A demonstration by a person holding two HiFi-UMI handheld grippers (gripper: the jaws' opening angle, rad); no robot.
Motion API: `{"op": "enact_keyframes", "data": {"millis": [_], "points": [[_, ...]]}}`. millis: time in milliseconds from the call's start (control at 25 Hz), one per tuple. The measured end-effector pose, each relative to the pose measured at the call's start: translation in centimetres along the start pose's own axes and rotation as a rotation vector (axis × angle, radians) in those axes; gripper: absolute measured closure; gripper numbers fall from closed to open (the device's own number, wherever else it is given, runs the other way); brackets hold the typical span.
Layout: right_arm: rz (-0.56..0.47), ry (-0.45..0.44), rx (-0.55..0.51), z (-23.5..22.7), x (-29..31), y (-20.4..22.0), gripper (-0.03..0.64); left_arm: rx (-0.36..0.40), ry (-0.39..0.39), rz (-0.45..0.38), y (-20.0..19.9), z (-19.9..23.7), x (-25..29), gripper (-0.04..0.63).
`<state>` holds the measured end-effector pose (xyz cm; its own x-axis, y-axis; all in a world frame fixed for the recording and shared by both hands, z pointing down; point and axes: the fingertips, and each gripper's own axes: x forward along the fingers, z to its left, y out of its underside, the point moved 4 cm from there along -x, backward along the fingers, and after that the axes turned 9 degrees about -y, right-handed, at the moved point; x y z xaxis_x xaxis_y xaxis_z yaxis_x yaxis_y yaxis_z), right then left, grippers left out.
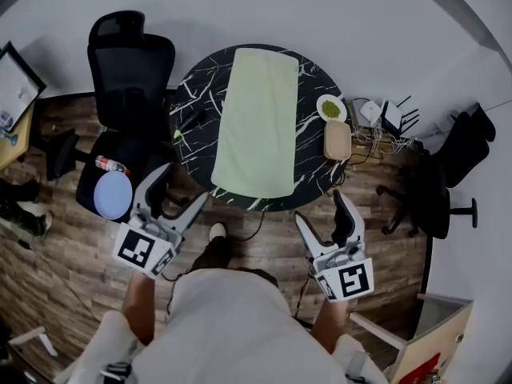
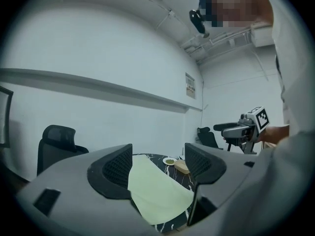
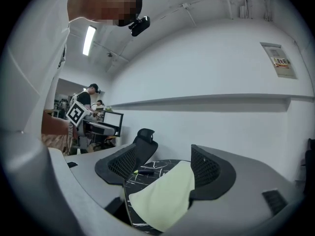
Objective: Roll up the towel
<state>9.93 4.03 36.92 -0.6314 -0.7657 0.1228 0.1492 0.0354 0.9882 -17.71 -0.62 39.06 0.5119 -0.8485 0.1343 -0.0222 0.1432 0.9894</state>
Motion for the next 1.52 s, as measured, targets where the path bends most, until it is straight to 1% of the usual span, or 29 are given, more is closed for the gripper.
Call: {"op": "enact_keyframes", "data": {"millis": [120,240,360,480,520,600,680,720,760,800,840,920,960,1040,1080,1120,1160,1240,1320,1440,1520], "points": [[0.072,0.003,-0.02,-1.3,2.5,1.0,0.305,0.026,0.032,0.052,0.9,1.3,3.0,0.285],[0.161,-0.015,-0.061,-2.7,4.0,2.6,0.305,0.003,0.042,0.104,1.9,1.7,5.1,0.285],[0.211,-0.043,-0.06,-4.4,5.2,4.0,0.305,-0.002,0.044,0.129,2.6,1.3,6.8,0.285],[0.247,-0.091,-0.077,-5.9,5.9,5.4,0.306,0.012,0.046,0.147,3.5,0.5,8.3,0.285],[0.277,-0.113,-0.095,-6.3,6.0,6.1,0.307,0.02,0.047,0.168,4.2,0.2,8.6,0.285],[0.369,-0.178,-0.138,-6.8,6.2,8.3,0.307,0.049,0.056,0.249,6.4,-0.1,9.0,0.286],[0.482,-0.279,-0.209,-6.9,6.6,11.8,0.307,0.117,0.084,0.347,9.7,-0.1,9.8,0.288],[0.539,-0.34,-0.252,-6.7,6.8,14.0,0.308,0.161,0.111,0.393,11.6,-0.1,10.2,0.299],[0.597,-0.398,-0.287,-6.4,7.0,16.3,0.313,0.202,0.145,0.438,13.6,-0.1,10.6,0.375],[0.655,-0.451,-0.307,-6.0,6.9,18.7,0.331,0.237,0.183,0.486,15.7,-0.3,10.9,0.479],[0.708,-0.495,-0.314,-5.7,6.9,21.1,0.349,0.269,0.22,0.537,17.9,-0.4,11.0,0.498],[0.791,-0.553,-0.305,-5.2,6.8,25.1,0.374,0.343,0.287,0.652,21.9,-0.6,11.2,0.496],[0.823,-0.573,-0.299,-5.0,6.9,26.8,0.401,0.388,0.32,0.711,23.7,-0.7,11.3,0.49],[0.882,-0.612,-0.298,-4.5,6.9,29.6,0.435,0.483,0.379,0.817,26.7,-0.7,11.4,0.483],[0.912,-0.634,-0.303,-4.1,6.8,30.8,0.458,0.532,0.401,0.862,28.1,-0.6,11.5,0.496],[0.943,-0.654,-0.31,-3.8,6.7,32.0,0.463,0.583,0.418,0.902,29.3,-0.5,11.5,0.528],[0.971,-0.669,-0.316,-3.6,6.7,33.0,0.463,0.629,0.435,0.934,30.4,-0.3,11.6,0.544],[1.016,-0.675,-0.327,-3.7,6.7,34.5,0.463,0.701,0.472,0.975,31.7,-0.2,11.6,0.548],[1.052,-0.666,-0.339,-4.0,6.8,35.6,0.466,0.752,0.509,0.994,32.2,-0.2,11.7,0.537],[1.106,-0.666,-0.346,-4.2,7.0,37.0,0.476,0.808,0.563,1.025,32.9,-0.2,11.9,0.459],[1.142,-0.662,-0.333,-4.3,7.1,38.1,0.476,0.835,0.586,1.053,33.7,0.0,12.0,0.439]]}}
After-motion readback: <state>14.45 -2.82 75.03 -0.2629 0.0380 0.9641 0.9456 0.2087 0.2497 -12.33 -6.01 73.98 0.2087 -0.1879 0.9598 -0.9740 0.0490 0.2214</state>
